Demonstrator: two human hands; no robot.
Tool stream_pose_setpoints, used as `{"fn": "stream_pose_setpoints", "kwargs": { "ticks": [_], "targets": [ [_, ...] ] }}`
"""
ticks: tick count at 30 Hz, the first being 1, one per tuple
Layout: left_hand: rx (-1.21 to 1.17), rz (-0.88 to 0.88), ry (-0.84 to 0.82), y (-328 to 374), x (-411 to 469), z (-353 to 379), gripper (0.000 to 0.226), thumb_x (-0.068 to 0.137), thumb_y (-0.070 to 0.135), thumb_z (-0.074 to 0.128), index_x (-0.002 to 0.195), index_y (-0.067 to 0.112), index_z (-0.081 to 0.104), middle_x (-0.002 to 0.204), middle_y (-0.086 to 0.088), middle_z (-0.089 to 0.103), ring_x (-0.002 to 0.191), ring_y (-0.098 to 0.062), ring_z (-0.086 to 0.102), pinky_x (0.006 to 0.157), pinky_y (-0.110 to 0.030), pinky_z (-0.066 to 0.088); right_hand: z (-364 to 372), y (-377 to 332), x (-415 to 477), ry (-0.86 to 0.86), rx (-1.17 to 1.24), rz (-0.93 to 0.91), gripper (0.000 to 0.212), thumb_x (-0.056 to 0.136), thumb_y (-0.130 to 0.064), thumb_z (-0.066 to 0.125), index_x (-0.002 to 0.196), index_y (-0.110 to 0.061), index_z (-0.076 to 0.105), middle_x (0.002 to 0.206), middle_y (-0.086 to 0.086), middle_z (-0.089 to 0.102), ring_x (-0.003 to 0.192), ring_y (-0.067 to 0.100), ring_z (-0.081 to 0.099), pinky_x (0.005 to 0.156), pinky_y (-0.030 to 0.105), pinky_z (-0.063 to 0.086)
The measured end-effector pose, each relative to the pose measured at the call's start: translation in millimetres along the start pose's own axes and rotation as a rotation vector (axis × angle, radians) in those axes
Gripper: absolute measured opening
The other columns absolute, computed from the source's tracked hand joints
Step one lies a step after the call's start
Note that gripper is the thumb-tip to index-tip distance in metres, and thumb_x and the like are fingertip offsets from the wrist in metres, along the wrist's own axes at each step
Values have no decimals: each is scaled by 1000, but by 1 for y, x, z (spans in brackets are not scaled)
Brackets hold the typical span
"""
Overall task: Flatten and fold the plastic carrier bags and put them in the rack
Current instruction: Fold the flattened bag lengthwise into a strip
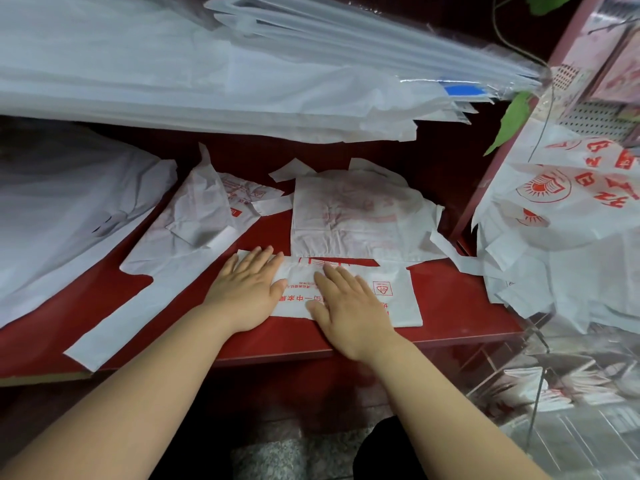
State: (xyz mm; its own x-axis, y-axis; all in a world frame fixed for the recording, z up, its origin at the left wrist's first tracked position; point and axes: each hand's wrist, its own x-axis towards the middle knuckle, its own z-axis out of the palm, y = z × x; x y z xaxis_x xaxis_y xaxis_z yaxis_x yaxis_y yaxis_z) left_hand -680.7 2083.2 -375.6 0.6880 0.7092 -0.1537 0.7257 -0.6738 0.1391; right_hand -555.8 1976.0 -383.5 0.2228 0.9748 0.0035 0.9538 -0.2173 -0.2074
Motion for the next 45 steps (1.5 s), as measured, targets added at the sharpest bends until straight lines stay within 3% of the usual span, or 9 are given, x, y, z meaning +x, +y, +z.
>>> {"fn": "stream_pose_setpoints", "kwargs": {
  "ticks": [7, 11, 15, 20, 26, 30, 35, 41, 45],
  "targets": [
    [-31, 12, 24, -2, -4, -1, 54, 99, 42, 13, 147, 23, -4, 155, 4, -10, 141, -9, -12, 113, -32, -10, -15, 56, -37, -1, -101, 130, 83, 76, -59, -5, 147, -20, 10, 156, -3, 3, 143, 11, -1, 112, 25, -5],
    [-53, 34, -36, -10, -26, -6, 98, 67, 86, 11, 147, 29, -3, 154, 6, -13, 141, -10, -14, 113, -32, -9, -18, 75, -64, 36, -74, 66, 116, 55, -86, -18, 142, -26, 30, 150, -10, 21, 141, 10, 15, 111, 28, -7],
    [-16, 166, -151, -33, -59, -12, 147, 8, 99, -5, 142, 39, -16, 137, 20, -30, 129, -1, -27, 105, -22, -12, -18, 87, -69, 297, -211, -208, 46, 73, -54, 42, 104, -26, 64, 107, -1, 69, 108, 22, 58, 102, 42, 29],
    [33, 254, -91, -62, -84, -7, 97, 60, 80, 51, 127, 51, -13, 132, 27, -22, 126, 7, -15, 103, -18, -5, -29, 84, -53, 384, -225, -373, 35, 72, -38, 45, 82, -22, 75, 88, -4, 73, 98, 17, 57, 86, 50, 37],
    [1, 403, 304, -84, -97, 15, 52, 63, 39, 42, 115, 32, 48, 109, 3, 66, 99, -9, 44, 77, -27, 47, -57, 72, -5, 476, -323, -388, 37, 71, -20, 40, 83, -16, 75, 86, 5, 72, 80, 32, 67, 80, 33, 31],
    [-27, 426, 536, -72, -99, 25, 40, 69, 28, 41, 96, 21, 70, 94, -2, 71, 85, -13, 44, 73, -21, 40, -62, 57, 38, 447, -469, -276, 42, 73, -19, 35, 91, -15, 73, 92, 9, 71, 86, 34, 65, 85, 44, 46],
    [-25, 374, 757, -46, -94, 38, 26, 73, 23, 45, 92, 19, 62, 77, -3, 67, 73, -15, 40, 63, -27, 34, -50, 51, 49, 179, -502, 32, 61, 90, -5, 33, 147, -14, 10, 153, 9, 16, 141, 23, 10, 114, 41, -5],
    [-28, 264, 835, 9, -83, 41, 19, 65, 30, 73, 61, 12, 72, 58, 1, 58, 51, -20, 51, 43, -23, 41, -16, 34, -23, 378, 38, -349, 70, 58, -2, 43, 128, -4, 47, 133, 16, 48, 126, 27, 40, 110, 37, 26],
    [-50, 286, 839, 31, -71, 47, 32, 69, 39, 52, 63, 15, 72, 75, -1, 67, 77, -18, 45, 64, -27, 33, 13, 33, -57, 296, 166, -482, 56, 67, -16, 44, 124, -17, 44, 127, 3, 55, 122, 12, 42, 111, 25, 17]
  ]
}}
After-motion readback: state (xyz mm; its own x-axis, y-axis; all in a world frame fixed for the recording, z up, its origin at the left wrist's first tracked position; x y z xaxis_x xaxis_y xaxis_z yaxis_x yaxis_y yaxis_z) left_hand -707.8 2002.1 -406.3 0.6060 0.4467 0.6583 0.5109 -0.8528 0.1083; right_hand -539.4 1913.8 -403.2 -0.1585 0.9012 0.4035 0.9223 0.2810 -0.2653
